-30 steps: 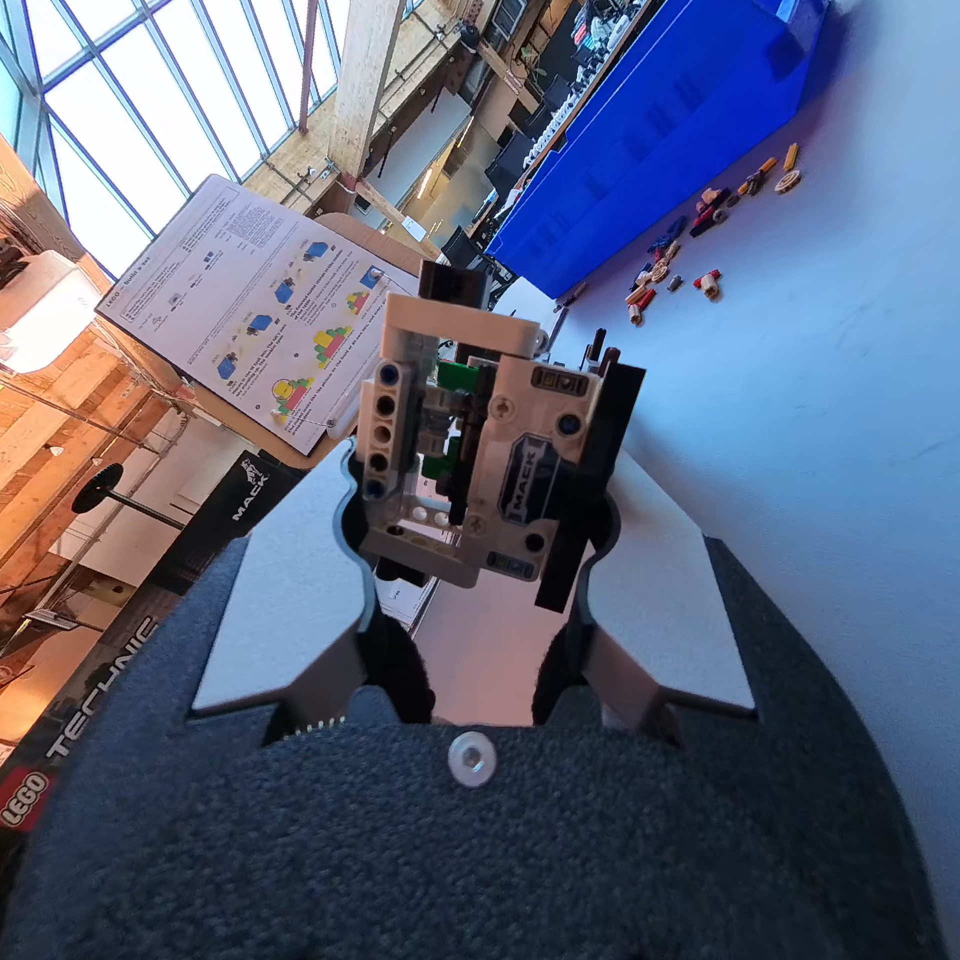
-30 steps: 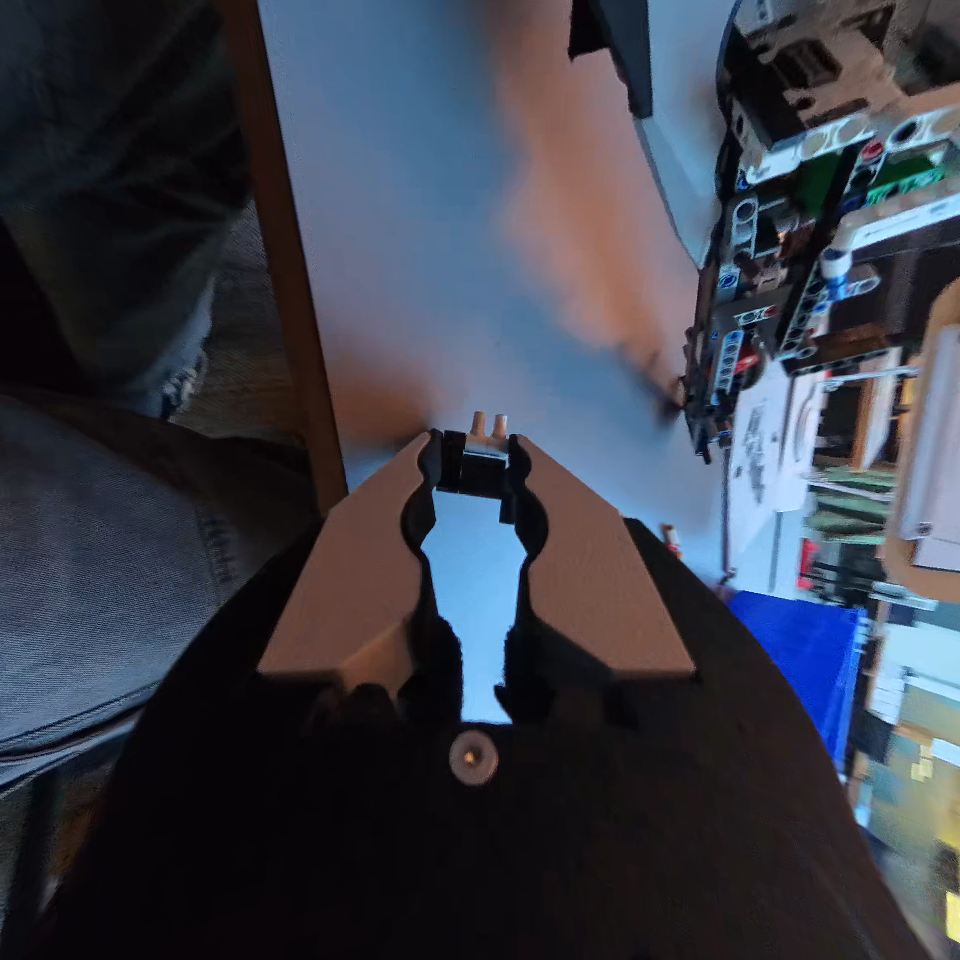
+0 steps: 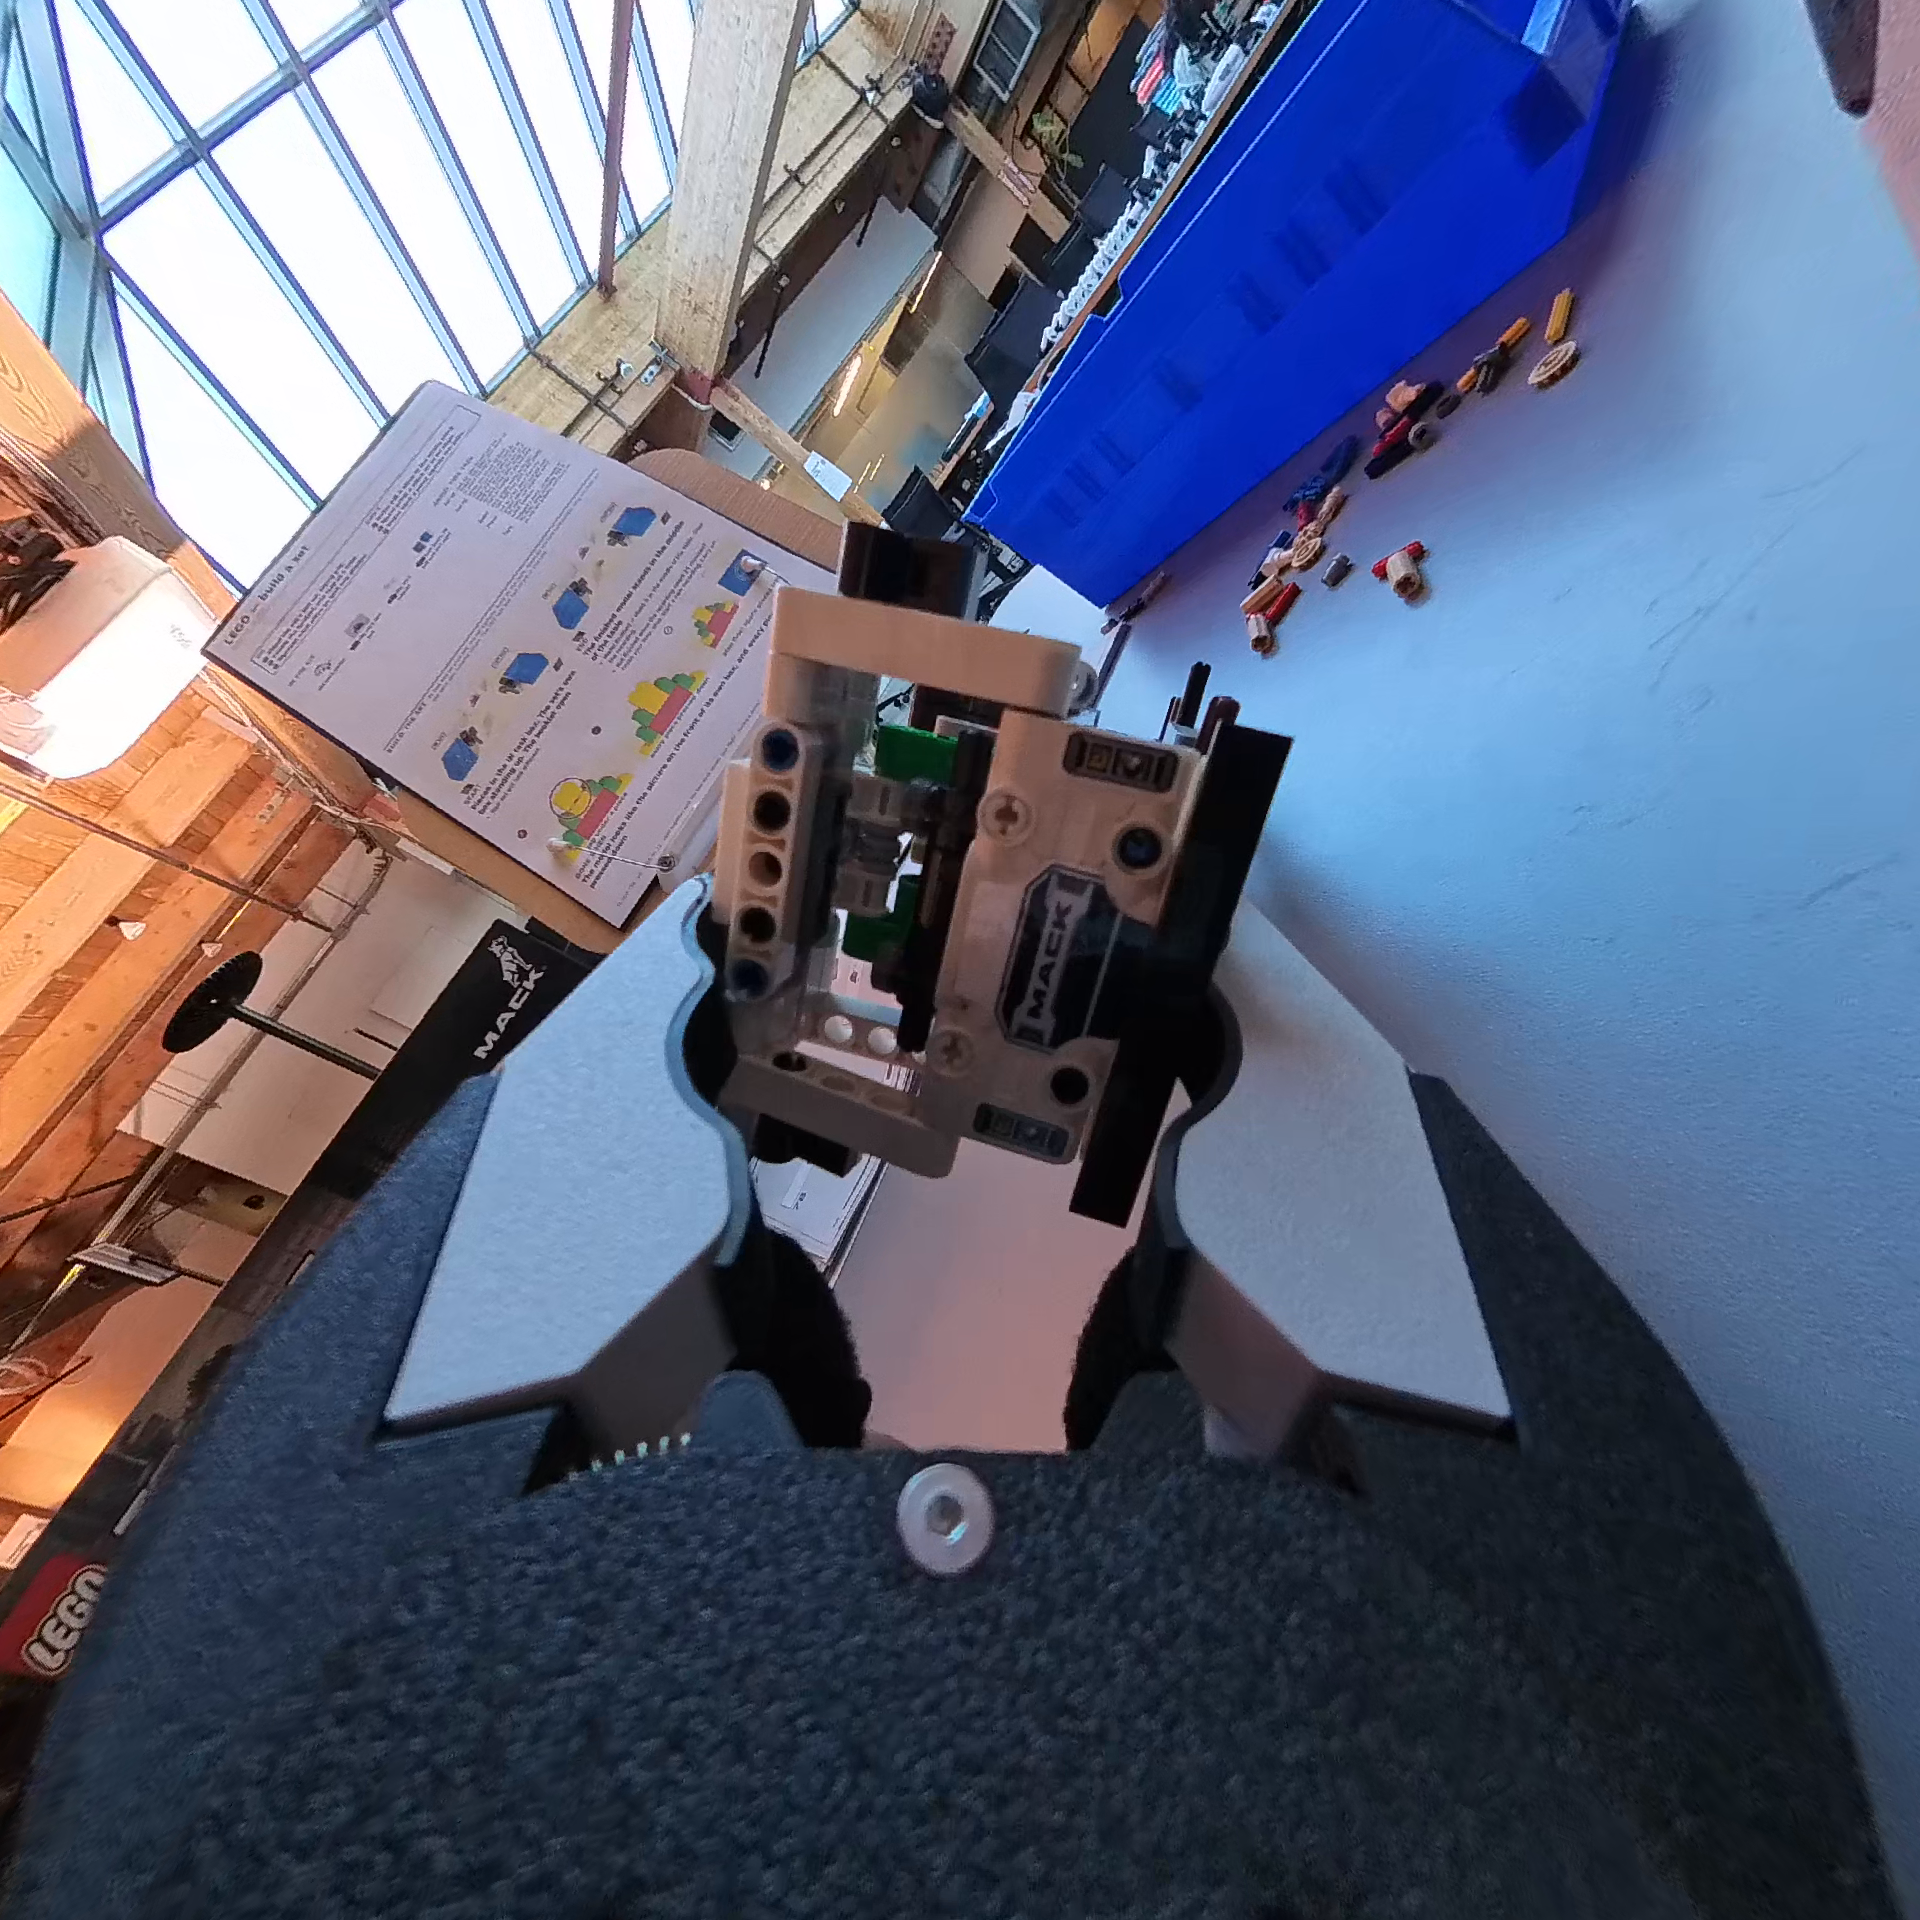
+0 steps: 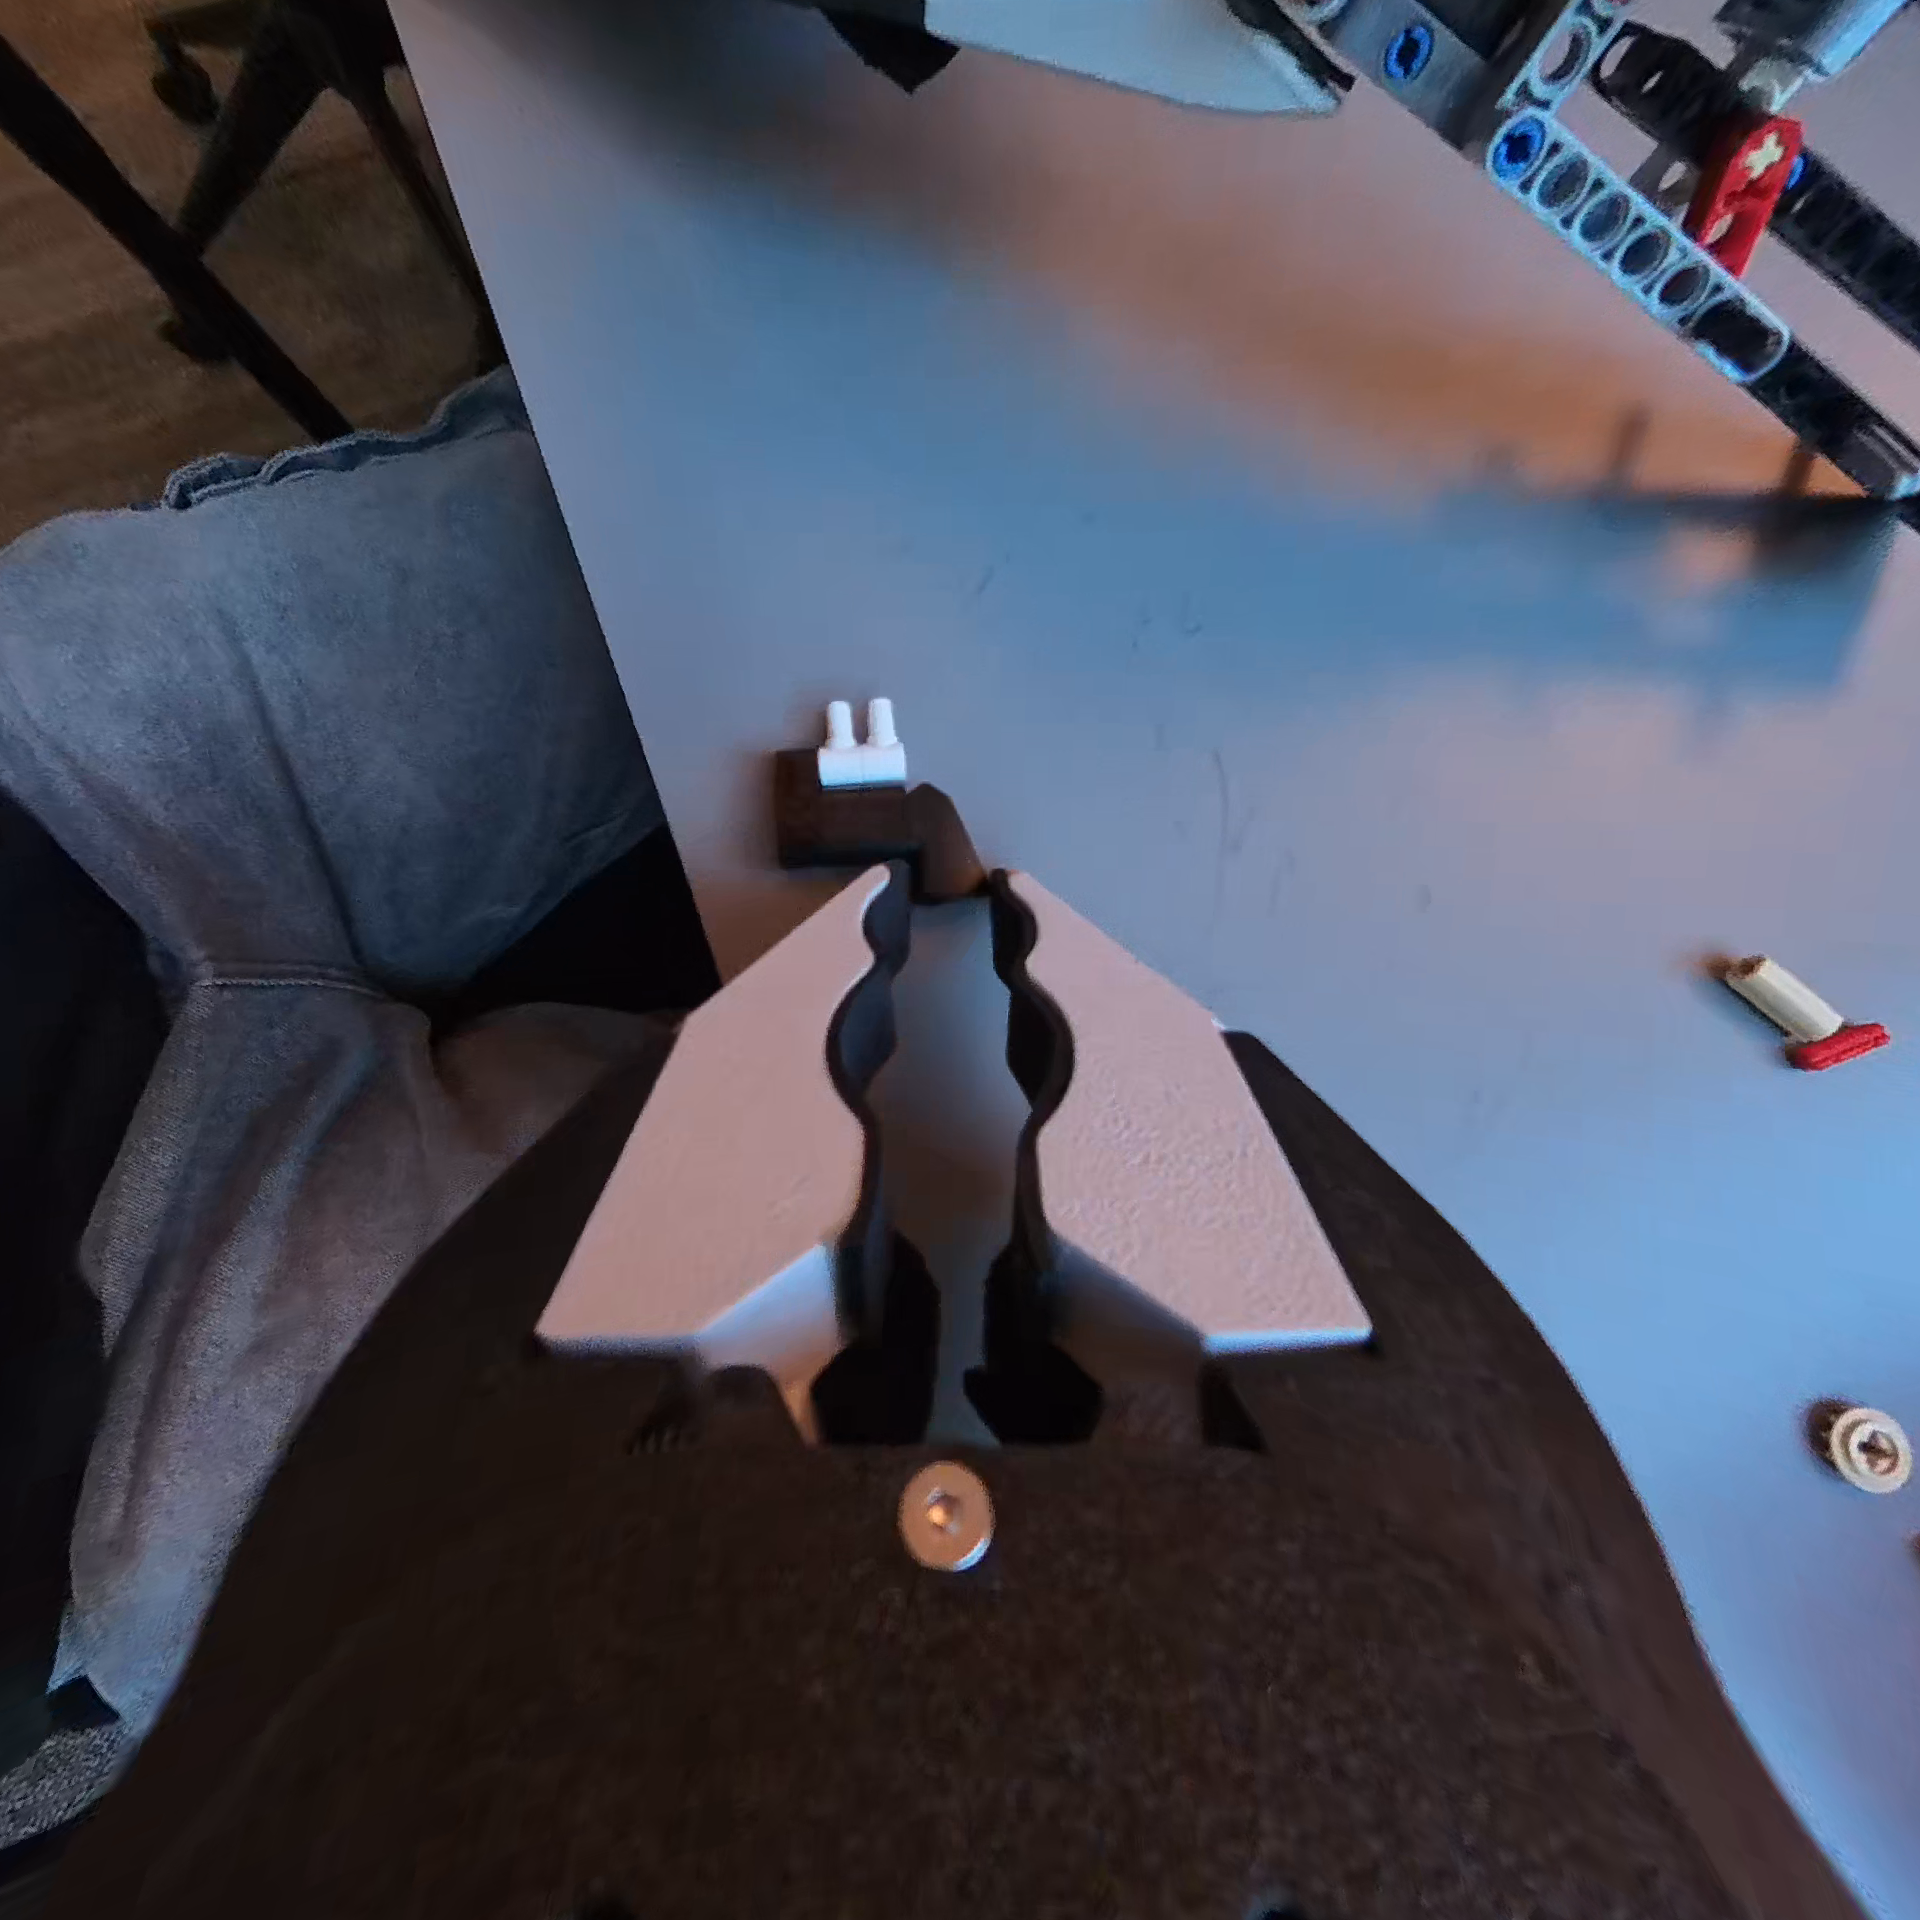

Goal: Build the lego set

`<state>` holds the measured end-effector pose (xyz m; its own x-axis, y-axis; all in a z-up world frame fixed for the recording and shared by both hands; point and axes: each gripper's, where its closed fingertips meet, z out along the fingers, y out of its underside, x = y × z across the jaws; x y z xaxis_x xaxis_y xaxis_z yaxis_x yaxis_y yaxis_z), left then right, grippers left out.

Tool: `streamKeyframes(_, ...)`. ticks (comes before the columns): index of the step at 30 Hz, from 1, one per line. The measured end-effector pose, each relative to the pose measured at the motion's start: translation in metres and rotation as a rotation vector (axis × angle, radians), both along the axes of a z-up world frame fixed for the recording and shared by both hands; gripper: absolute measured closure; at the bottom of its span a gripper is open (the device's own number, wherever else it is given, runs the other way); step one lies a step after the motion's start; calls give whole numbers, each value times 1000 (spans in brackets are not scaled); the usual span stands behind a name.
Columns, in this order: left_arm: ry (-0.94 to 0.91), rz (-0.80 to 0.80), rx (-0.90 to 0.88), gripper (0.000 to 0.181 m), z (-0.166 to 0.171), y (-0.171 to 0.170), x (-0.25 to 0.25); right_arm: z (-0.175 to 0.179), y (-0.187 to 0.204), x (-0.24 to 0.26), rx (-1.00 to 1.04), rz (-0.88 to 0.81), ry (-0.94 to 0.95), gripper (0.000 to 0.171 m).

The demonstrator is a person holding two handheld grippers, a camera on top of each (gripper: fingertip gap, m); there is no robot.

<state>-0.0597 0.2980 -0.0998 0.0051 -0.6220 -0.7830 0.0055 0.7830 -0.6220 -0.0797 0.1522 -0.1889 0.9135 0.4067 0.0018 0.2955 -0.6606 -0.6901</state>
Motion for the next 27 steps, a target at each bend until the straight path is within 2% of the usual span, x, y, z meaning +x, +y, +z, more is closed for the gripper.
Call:
streamKeyframes(3, 0, -1, 0, 96, 0, 0, 0, 2, 2, 6, 10, -14, -61, 158)
streamKeyframes(5, 0, -1, -1, 96, 0, 0, 0, 12, 7, 24, 76, -52, -217, 158)
streamKeyframes(7, 0, -1, -2, 96, 0, 0, 0, 31, 13, 54, 167, -132, -469, 158)
streamKeyframes(11, -1, -1, 0, 96, 0, 0, 0, 63, 6, 120, 221, -231, -1176, 158)
streamKeyframes(13, -1, -1, -1, 96, 0, 0, 0, 58, 3, 128, 195, -201, -1316, 158)
streamKeyframes(18, -1, 0, -2, 96, 0, 0, 0, 46, -2, 139, 181, -204, -1457, 158)
streamKeyframes(27, -1, -1, 1, 96, 0, 0, 0, 37, -7, 129, 165, -188, -1389, 158)
